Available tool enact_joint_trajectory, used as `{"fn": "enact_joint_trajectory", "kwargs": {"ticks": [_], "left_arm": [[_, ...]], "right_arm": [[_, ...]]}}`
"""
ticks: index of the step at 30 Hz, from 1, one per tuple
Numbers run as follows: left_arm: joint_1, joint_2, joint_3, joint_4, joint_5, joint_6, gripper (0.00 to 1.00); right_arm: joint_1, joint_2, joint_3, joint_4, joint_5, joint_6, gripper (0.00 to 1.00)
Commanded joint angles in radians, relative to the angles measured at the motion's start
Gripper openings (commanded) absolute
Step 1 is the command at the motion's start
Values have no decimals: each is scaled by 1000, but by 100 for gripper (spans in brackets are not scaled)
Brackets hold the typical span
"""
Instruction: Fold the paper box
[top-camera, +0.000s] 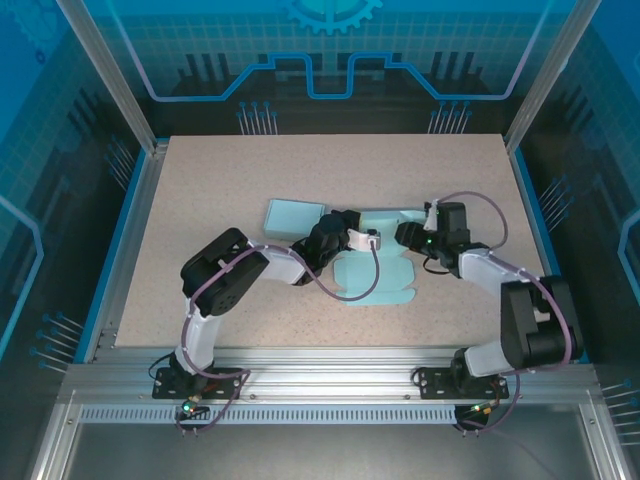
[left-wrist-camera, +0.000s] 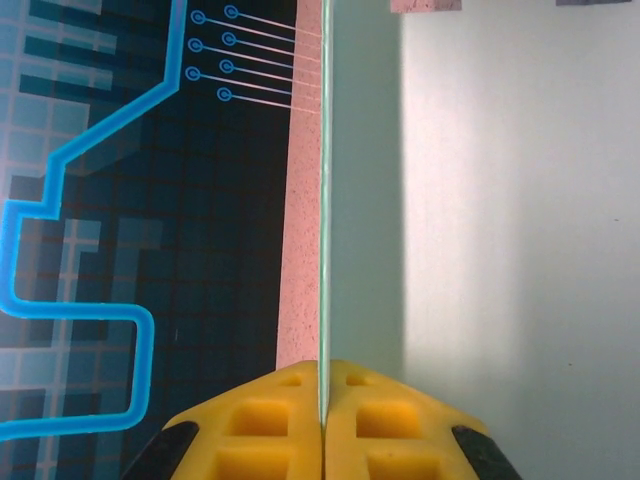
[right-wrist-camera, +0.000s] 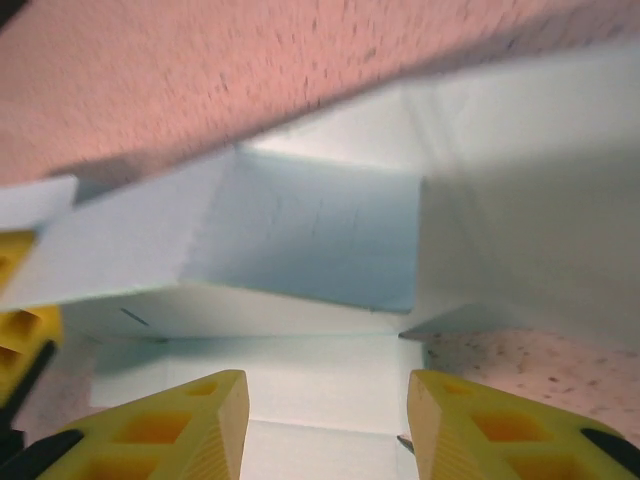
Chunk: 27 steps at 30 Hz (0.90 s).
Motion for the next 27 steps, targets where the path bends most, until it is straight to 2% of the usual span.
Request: {"fn": "enact_joint_trajectory", "kwargs": {"ticks": [1,6,11,14,22,27], "left_arm": [[-5,18,-22,56,12,36,5],[-6,16,-33,86,12,46,5],[-7,18,-39,105,14,49,5],[-10,24,-39,107,16,52,5],[-9,44,-27,113,17,74,6],[-4,44,-18,96,18,70,6]], "right_arm": [[-56,-78,-21,-65,1,-18,47],[-173,-110,18,-93,-14,-15,47],[-284,17,116,-86,-74,-10,44],[-301,143,189,-66,-155,-14,39],[-295,448,344,31,-354,37,37],[-288,487,326,96,-430,74,37]]}}
